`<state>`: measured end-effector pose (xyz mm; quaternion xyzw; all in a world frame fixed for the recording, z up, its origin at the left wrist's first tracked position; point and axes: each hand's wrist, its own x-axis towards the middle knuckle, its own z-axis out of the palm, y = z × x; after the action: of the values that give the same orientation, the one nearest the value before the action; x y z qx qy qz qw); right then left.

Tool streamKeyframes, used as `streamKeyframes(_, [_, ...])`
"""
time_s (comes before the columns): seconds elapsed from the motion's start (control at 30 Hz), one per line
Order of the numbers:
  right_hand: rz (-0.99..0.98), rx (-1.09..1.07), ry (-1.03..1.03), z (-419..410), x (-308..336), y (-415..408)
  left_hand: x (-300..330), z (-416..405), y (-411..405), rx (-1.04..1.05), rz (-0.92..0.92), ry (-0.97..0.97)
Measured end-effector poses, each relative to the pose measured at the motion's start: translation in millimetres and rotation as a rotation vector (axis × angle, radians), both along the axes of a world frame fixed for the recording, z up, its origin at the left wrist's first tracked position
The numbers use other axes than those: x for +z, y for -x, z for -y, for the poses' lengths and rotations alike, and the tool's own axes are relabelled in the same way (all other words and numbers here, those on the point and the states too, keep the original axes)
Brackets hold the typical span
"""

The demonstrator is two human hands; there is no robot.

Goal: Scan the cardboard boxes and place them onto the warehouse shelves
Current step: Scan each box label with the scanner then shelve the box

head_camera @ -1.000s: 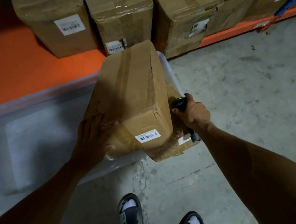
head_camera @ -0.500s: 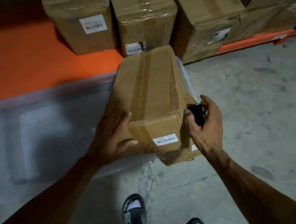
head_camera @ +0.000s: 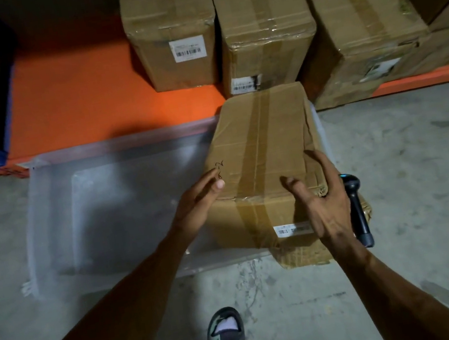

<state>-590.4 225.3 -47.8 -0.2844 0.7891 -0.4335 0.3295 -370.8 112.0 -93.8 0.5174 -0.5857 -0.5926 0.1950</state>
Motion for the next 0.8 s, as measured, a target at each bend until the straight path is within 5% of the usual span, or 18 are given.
streamKeyframes(0.17, [0.079,0.007,-0.001,3.0,1.2,0.4,-3.3,1.1,11.4,0.208,-0.156,-0.153])
streamKeyframes(0.37, [0.091,-0.007,-0.001,6.0,14.5,3.4,3.8,1.0,13.5,0.223,-0.112,-0.120])
streamKeyframes(0.8, [0.209,-0.041,-0.018,-18.7,137.9,-24.9,154.5,-27.6,-19.0,0.251,-0.063,-0.062])
